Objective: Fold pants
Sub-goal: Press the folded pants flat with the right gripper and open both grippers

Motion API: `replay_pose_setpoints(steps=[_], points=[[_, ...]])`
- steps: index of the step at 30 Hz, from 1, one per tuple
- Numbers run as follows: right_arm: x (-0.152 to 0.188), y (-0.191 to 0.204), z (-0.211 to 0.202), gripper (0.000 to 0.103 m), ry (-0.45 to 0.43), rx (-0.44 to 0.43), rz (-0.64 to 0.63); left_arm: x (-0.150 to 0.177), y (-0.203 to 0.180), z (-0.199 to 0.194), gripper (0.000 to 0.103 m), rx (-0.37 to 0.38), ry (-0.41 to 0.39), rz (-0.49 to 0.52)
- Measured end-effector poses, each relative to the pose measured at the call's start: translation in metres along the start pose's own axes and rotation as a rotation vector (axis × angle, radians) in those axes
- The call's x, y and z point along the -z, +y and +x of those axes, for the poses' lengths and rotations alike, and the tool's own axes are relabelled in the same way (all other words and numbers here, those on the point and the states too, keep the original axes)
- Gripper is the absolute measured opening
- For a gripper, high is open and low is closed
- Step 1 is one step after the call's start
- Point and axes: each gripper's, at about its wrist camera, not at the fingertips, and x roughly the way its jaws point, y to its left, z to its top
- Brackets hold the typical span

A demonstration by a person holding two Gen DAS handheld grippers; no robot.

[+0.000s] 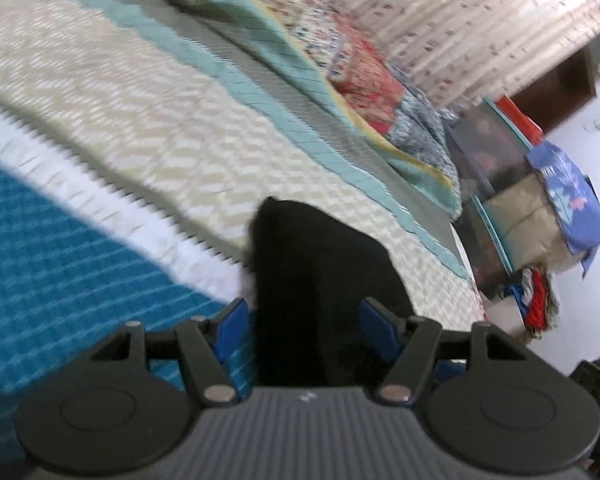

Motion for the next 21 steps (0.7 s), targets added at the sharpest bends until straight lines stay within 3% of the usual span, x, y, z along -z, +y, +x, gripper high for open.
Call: replay_pose_setpoints(steps=[2,4,8,11,13,15,19,21], points=[[0.005,-0.017,-0.016,0.035,-0.036,0.059,0.038,-0.008,-0.015,0.017,0.067,-0.004,0.019,0.047],[0.004,-0.036,-0.023,0.027,-0.051,0.102,0.103,-0.013,-0.026,0.035,0.067,-0.026,0.044,0.075],[0.015,-0.066,-0.022,0.026,-0.046,0.114,0.212,-0.009,-0.042,0.060,0.067,-0.083,0.072,0.159],[0.033,-0.071,0.009,0.027,0.138,0.113,0.227,0.011,-0.047,0.073,0.066,-0.151,0.154,0.224],[0.052,-0.063,0.010,0.027,0.190,0.108,0.176,0.034,-0.042,0.080,0.066,-0.233,0.235,0.294],[0.058,-0.052,0.004,0.027,0.214,0.100,0.109,0.051,-0.035,0.070,0.069,-0.218,0.228,0.313],[0.063,-0.048,-0.013,0.027,0.198,0.104,0.089,0.049,-0.029,0.050,0.070,-0.196,0.218,0.243],[0.059,-0.047,-0.023,0.027,0.170,0.103,0.084,0.049,-0.037,0.039,0.070,-0.199,0.204,0.287]])
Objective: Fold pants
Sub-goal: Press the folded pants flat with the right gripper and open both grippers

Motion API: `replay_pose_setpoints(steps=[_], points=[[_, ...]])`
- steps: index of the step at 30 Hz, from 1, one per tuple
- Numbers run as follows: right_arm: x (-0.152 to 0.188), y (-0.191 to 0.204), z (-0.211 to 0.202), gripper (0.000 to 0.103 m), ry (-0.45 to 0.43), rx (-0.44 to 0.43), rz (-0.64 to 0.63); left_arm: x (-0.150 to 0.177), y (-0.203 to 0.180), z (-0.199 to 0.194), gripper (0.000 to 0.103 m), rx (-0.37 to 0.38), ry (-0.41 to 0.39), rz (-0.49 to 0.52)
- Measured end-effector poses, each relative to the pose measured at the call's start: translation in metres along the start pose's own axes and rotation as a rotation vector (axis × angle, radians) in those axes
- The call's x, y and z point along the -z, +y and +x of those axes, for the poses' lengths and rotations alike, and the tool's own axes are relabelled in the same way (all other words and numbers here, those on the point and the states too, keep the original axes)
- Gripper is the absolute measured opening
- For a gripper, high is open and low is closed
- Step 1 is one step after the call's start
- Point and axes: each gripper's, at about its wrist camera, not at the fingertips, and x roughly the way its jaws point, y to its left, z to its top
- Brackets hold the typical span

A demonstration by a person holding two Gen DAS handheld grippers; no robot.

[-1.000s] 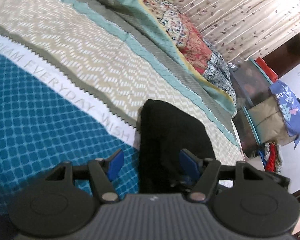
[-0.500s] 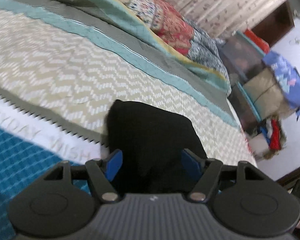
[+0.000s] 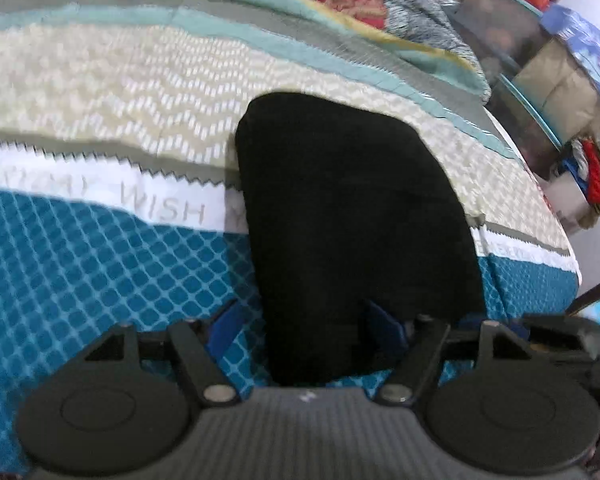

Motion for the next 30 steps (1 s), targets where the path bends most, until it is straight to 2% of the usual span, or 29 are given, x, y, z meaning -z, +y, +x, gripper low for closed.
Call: replay_pose_setpoints(steps=[4,6,10,12,15,18,21,25,30], points=[[-0.014,-0.008,-0.005,0.028,-0.078,0.020,0.018,0.003,-0.013,-0.023,0.071,-0.010,-0.034,0.088],[-0.023,-0.015,-0.008,0.028,-0.125,0.023,0.047,-0.001,-0.016,-0.036,0.071,-0.002,-0.077,0.087],[-0.041,-0.025,-0.007,0.028,-0.180,0.034,0.101,-0.022,-0.023,-0.053,0.070,0.071,-0.187,0.043],[-0.054,-0.031,0.000,0.028,-0.189,0.059,0.116,-0.029,-0.033,-0.050,0.068,0.102,-0.203,0.053],[-0.070,-0.039,0.016,0.028,-0.182,0.055,0.149,-0.031,-0.048,-0.033,0.066,0.129,-0.187,0.101],[-0.080,-0.049,0.040,0.028,-0.135,0.057,0.208,-0.025,-0.055,-0.005,0.065,0.133,-0.097,0.103],[-0.077,-0.059,0.058,0.026,-0.082,0.077,0.238,-0.013,-0.050,0.021,0.063,0.085,-0.021,0.101],[-0.074,-0.053,0.063,0.027,-0.071,0.087,0.209,-0.007,-0.051,0.027,0.063,0.047,-0.021,0.142],[-0.074,-0.050,0.053,0.030,-0.086,0.091,0.213,-0.010,-0.057,0.018,0.063,0.028,-0.016,0.128]])
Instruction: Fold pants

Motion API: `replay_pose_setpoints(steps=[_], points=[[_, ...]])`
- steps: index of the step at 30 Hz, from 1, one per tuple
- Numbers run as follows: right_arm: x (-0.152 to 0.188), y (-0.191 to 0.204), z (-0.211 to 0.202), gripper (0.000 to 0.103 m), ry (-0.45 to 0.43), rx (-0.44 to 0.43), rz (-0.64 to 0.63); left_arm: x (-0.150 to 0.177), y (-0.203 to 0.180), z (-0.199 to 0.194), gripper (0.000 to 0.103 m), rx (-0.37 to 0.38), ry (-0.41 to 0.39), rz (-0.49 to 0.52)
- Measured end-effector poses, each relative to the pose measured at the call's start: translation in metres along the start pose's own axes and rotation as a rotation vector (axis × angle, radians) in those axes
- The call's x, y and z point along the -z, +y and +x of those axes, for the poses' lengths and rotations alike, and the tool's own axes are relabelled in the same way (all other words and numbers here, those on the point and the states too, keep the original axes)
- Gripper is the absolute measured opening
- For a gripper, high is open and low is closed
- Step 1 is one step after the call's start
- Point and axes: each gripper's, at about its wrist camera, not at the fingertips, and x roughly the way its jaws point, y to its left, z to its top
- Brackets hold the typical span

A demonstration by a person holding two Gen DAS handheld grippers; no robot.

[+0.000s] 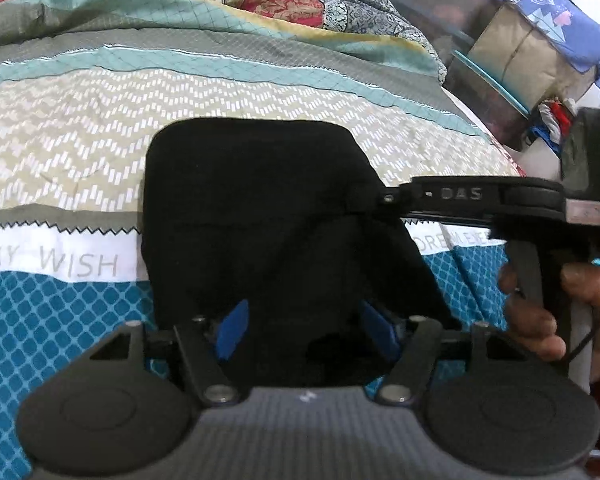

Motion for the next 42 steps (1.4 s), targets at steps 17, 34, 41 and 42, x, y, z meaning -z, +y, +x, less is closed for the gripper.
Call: replay_pose_setpoints(steps=[17,34,41,42], points=[[0.056,-0.008,-0.072,0.051,-0.094,0.034,0.076,0.013,0.009,-0.042,0.069,-0.206,-0.038,-0.086],[0.076,0.018,-0.065,0.055,-0.071,0.044,0.091,0.049,0.022,-0.050,0.075,-0.276,-0.025,-0.192],[0.080,0.021,-0.060,0.056,-0.046,0.062,0.103,0.070,0.025,-0.042,0.079,-0.278,0.031,-0.216],[0.081,0.021,-0.059,0.056,-0.043,0.061,0.107,0.074,0.025,-0.042,0.080,-0.275,0.038,-0.220]])
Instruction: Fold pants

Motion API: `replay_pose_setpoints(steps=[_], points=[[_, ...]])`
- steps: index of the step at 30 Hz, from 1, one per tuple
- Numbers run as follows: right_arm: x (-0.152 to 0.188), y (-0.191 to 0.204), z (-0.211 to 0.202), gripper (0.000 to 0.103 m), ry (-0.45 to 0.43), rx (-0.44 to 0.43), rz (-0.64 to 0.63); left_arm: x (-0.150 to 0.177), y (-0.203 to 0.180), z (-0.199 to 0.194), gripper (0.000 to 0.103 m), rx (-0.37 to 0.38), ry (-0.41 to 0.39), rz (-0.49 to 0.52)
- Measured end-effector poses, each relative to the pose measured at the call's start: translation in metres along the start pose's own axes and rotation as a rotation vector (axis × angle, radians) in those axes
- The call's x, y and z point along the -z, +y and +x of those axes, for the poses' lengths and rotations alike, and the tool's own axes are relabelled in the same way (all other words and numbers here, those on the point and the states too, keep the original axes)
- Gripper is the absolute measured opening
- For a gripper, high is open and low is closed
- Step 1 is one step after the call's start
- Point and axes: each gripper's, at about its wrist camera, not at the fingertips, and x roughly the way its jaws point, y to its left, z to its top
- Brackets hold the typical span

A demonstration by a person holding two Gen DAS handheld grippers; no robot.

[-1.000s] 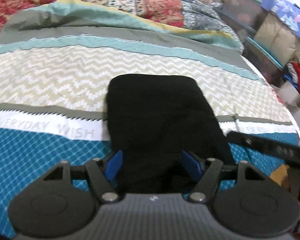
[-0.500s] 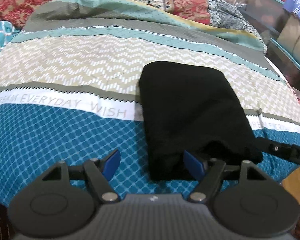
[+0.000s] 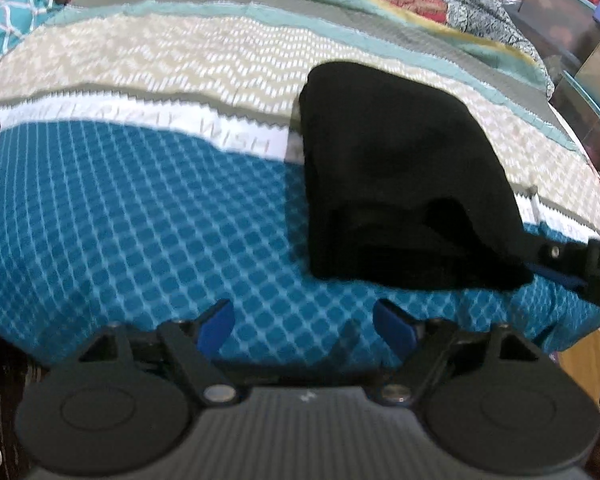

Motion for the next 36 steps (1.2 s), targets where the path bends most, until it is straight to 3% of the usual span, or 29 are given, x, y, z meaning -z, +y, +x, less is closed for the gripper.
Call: replay_pose_setpoints(steps=[5,11,15,17,24,31,36], points=[[0.002,0.003,-0.002,0.060,-0.008,-0.007,-0.013,0.010,0.001,0.000,0.092,-0.007,0.024,0.005],[0.004,0.000,0.007,0.061,0.028,-0.001,0.018,0.009,0.008,-0.009,0.103,-0.006,-0.012,-0.030],[0.007,-0.004,0.012,0.061,0.064,-0.006,0.047,0.010,0.011,-0.019,0.103,0.003,-0.059,-0.048],[0.009,-0.003,0.014,0.068,0.082,0.004,0.058,0.011,0.012,-0.024,0.103,-0.002,-0.077,-0.056],[0.012,-0.007,0.015,0.073,0.099,0.001,0.083,0.015,0.016,-0.036,0.103,0.004,-0.149,-0.089],[0.011,-0.002,0.011,0.075,0.089,0.003,0.035,0.012,0.000,-0.039,0.103,-0.017,-0.166,0.016],[0.010,0.006,0.009,0.075,0.078,-0.005,-0.032,0.012,-0.001,-0.040,0.103,-0.040,-0.173,0.032]])
